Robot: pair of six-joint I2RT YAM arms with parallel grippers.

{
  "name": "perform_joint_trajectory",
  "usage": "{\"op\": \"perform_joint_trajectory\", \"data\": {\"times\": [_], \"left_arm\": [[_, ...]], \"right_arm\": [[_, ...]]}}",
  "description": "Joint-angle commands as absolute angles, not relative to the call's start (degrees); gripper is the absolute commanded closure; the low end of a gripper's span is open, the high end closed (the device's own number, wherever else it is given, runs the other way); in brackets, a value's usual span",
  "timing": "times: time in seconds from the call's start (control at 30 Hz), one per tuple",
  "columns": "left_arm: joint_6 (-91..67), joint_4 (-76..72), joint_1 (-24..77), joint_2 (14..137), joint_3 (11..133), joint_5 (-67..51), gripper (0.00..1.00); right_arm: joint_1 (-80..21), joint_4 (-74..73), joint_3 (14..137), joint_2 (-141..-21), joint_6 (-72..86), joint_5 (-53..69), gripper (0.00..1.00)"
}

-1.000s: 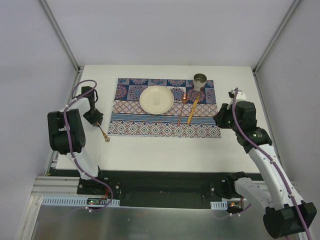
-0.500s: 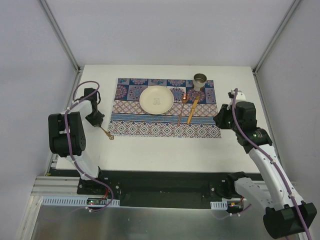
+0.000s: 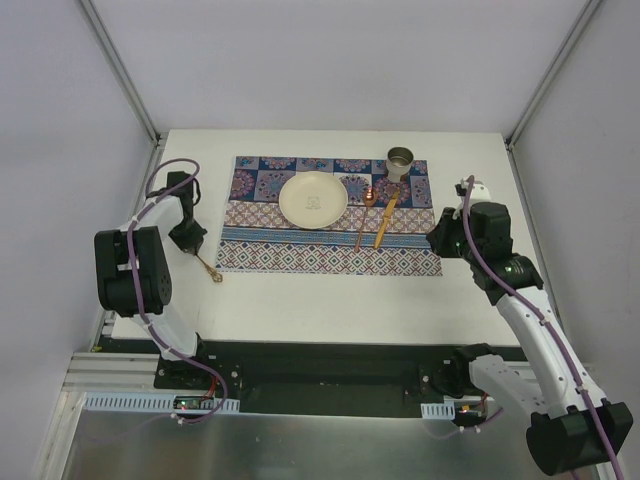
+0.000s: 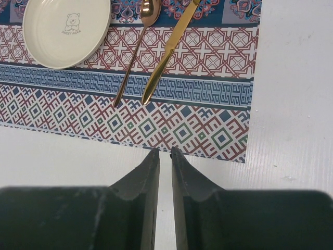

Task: Set the dinner table for one person
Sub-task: Pick up the fork at the center of the board.

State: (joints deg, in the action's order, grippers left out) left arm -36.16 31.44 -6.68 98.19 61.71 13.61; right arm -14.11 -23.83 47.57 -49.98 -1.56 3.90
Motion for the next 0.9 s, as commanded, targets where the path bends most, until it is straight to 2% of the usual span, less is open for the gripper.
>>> {"op": "perform_joint_trajectory", "data": {"times": [0.0, 0.33, 0.67, 0.87], "left_arm": [[-31.21, 38.40, -6.15, 91.41, 68.28, 18.54, 1.00], [-26.11, 43.24, -2.03, 90.00, 76.46, 21.53, 1.00], [-16.62, 42.98, 11.58, 106.67, 92.79, 20.75, 1.00], [-12.83, 42.89, 15.38, 116.17, 102.29, 18.99, 1.00]], "right_arm": [[-13.71, -21.27, 48.60, -50.18, -1.41, 4.40, 0.83], [-13.89, -20.74, 48.43, -50.01, -0.79, 4.84, 0.83], [-13.71, -21.00, 49.31, -50.62, -0.26, 5.10, 0.83], [-13.71, -21.27, 49.57, -50.63, -0.26, 4.83, 0.83]]}}
